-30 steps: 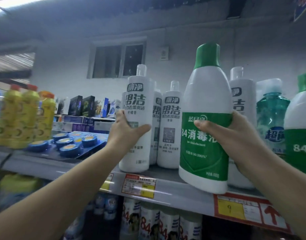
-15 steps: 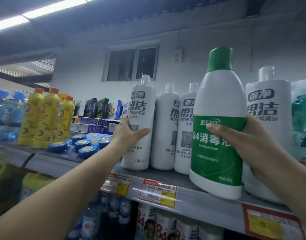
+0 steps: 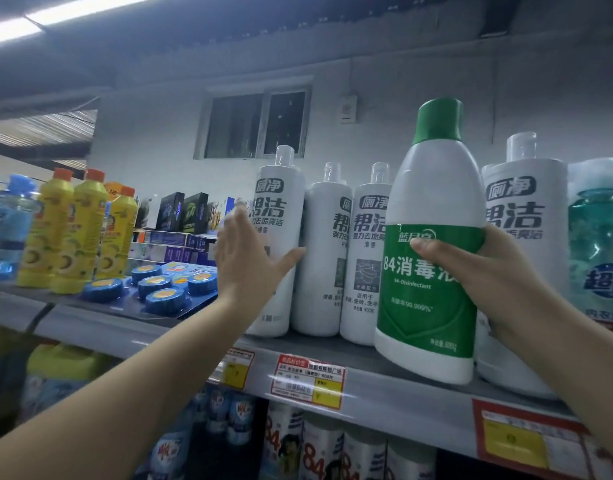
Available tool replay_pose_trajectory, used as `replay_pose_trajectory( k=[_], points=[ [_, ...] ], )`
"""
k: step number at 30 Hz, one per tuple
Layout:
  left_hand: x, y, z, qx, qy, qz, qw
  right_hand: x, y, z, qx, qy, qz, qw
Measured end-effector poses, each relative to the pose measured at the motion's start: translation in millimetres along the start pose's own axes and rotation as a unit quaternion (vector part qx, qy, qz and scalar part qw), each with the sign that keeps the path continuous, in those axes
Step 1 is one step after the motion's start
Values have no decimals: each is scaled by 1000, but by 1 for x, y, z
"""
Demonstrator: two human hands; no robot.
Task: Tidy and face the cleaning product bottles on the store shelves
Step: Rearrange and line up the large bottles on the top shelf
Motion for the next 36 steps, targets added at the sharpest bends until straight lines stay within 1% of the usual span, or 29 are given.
replay_pose_trajectory(
  k=[1, 3, 4, 5, 7, 10, 13, 16, 18, 20, 23, 29, 36],
  points=[
    [-2, -14, -5, 49, -15, 5, 999, -3, 2, 1, 2, -8, 2, 1000],
    [-3, -47, -20, 136, -24, -24, 990, -11, 7, 2, 10, -19, 12, 1000],
    [-1, -64, -30, 158, -17, -55, 986, -15, 11, 3, 13, -23, 17, 1000],
    [3, -79, -39, 156, 9, -92, 983, -20, 15, 3, 16, -27, 19, 999],
    [15, -105, -58, 117, 89, -161, 976, -32, 23, 5, 15, -39, 15, 999],
    [41, -131, -83, 35, 198, -222, 954, -57, 35, 5, -4, -69, -6, 998],
    [59, -153, -97, -19, 255, -288, 923, -85, 46, 2, -24, -97, -33, 994],
    [73, -178, -111, -34, 311, -297, 902, -110, 48, -2, -20, -114, -35, 993],
    [83, -191, -120, -65, 343, -314, 883, -126, 47, -3, -19, -138, -44, 989],
    [91, -202, -126, -100, 346, -339, 869, -137, 45, -5, -17, -150, -46, 988],
    [99, -209, -131, -144, 324, -369, 859, -148, 41, -6, -17, -156, -55, 986],
    [101, -212, -131, -159, 291, -353, 875, -157, 30, -10, 6, -156, -40, 987],
    [85, -195, -122, -156, 270, -349, 884, -143, 20, -13, 17, -135, -64, 989]
  ],
)
Point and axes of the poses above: each hand's wrist, its own z-axis towards the middle knuckle, its own x-axis out of the palm, y = z × x, the point moved 7 cm from there along z, towards the middle knuckle, and after that the axes turned 13 degrees about -y, right-handed, at the moved point
